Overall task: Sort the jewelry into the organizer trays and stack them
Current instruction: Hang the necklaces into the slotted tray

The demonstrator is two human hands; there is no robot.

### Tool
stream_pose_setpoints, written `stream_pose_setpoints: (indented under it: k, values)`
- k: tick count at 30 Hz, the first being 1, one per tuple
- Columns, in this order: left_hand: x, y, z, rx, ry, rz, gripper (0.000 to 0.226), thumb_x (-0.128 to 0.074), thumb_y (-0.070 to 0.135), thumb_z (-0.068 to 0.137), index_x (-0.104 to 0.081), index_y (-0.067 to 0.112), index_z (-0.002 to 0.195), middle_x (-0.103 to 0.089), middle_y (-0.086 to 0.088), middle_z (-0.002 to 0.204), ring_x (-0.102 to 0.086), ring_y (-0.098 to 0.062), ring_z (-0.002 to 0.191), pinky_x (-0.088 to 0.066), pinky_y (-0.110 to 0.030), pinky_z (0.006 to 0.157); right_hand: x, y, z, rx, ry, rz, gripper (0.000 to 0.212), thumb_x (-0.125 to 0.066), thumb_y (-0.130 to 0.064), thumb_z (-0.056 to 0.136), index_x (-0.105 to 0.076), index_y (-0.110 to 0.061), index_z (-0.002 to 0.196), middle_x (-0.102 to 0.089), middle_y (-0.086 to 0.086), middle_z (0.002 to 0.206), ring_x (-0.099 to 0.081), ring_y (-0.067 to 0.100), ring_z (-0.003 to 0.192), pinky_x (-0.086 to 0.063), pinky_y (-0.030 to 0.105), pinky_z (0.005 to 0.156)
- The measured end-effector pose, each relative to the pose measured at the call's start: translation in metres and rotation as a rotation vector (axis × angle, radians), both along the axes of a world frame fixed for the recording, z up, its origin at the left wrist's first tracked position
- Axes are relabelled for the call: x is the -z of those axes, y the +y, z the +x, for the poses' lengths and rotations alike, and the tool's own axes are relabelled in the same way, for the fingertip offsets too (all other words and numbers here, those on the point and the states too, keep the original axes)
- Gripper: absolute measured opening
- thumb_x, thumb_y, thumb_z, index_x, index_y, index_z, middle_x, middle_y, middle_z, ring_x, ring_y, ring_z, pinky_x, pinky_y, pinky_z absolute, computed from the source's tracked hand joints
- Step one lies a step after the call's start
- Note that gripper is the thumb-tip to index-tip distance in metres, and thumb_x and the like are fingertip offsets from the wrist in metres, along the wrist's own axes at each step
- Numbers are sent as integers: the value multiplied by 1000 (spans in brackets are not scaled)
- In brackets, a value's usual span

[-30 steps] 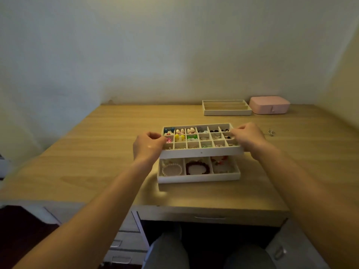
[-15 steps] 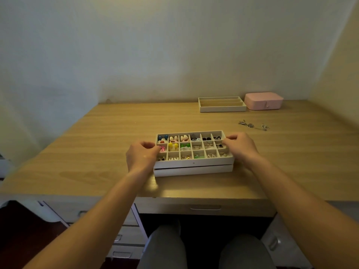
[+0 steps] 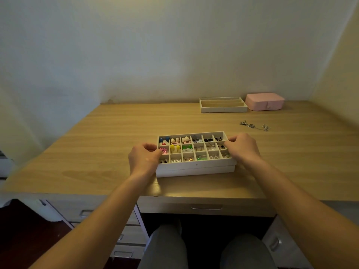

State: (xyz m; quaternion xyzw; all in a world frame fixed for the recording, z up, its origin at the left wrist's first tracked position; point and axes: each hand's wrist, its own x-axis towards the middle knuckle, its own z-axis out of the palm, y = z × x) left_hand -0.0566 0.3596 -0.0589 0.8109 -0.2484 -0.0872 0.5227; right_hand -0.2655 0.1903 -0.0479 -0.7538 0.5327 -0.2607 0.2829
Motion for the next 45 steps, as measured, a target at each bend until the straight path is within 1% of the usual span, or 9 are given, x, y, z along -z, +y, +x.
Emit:
stream_pose_setpoints:
  k: [4,12,14,19,26,36,40,42,45]
  values:
    - [-1,0,0,-14,20,1,18,-72,19,90,-73,14,107,-70,0,97,-63,-14,90,-49,-28,76,-1,4,-1,-12,0,-8,32,-58,-12,90,-55,-13,58,-51,8,59,-43,21,58,-30,32,54]
    - [-5,-16,-3,-36,69,-3,24,-56,22,98,-73,12,112,-69,-6,104,-58,-21,94,-47,-34,80,-4,1,11,-4,-123,83,41,-52,-18,93,-38,-20,55,-39,0,55,-34,19,55,-26,33,55]
    - [-10,-27,5,-26,82,6,16,-58,22,96,-72,16,91,-65,-5,92,-60,-25,93,-49,-38,83,-5,-5,23,13,-164,108,41,-51,-20,93,-38,-19,54,-40,0,55,-34,20,56,-27,33,56]
    - [-10,-60,44,-76,164,-40,33,-65,25,92,-71,10,121,-71,-8,113,-57,-18,93,-48,-30,85,-6,-32,60,49,-244,146,42,-52,-26,97,-44,-18,56,-48,3,63,-40,21,61,-29,34,58]
    - [-7,-128,111,-44,206,-62,40,-69,28,89,-69,11,125,-70,-7,118,-64,-23,107,-54,-43,98,-4,-96,125,35,-252,168,36,-50,-31,96,-49,-17,63,-52,4,69,-44,21,65,-33,33,60]
    - [-5,-189,155,73,42,73,34,-63,26,92,-67,12,123,-70,-7,112,-63,-24,99,-54,-41,90,5,-154,181,82,-231,136,34,-54,-31,95,-54,-18,65,-53,1,65,-48,21,65,-34,33,57]
    - [-17,-194,136,48,-183,293,53,-60,36,93,-49,7,136,-57,-14,134,-54,-32,116,-46,-43,95,3,-157,169,20,-269,168,32,-55,-30,97,-74,-4,94,-68,15,88,-61,29,84,-48,37,72]
    - [-29,-202,109,89,-381,232,64,-59,36,94,-38,9,148,-44,-10,151,-43,-30,135,-38,-43,109,-3,-162,154,26,-277,158,29,-54,-30,97,-71,-10,112,-67,6,100,-58,25,96,-45,35,80]
    - [-45,-227,61,285,-525,151,58,-58,31,94,-42,16,148,-46,-4,150,-44,-24,135,-38,-41,109,-14,-173,125,61,-276,152,42,-54,-31,100,-56,-14,139,-61,4,131,-54,22,113,-40,31,89]
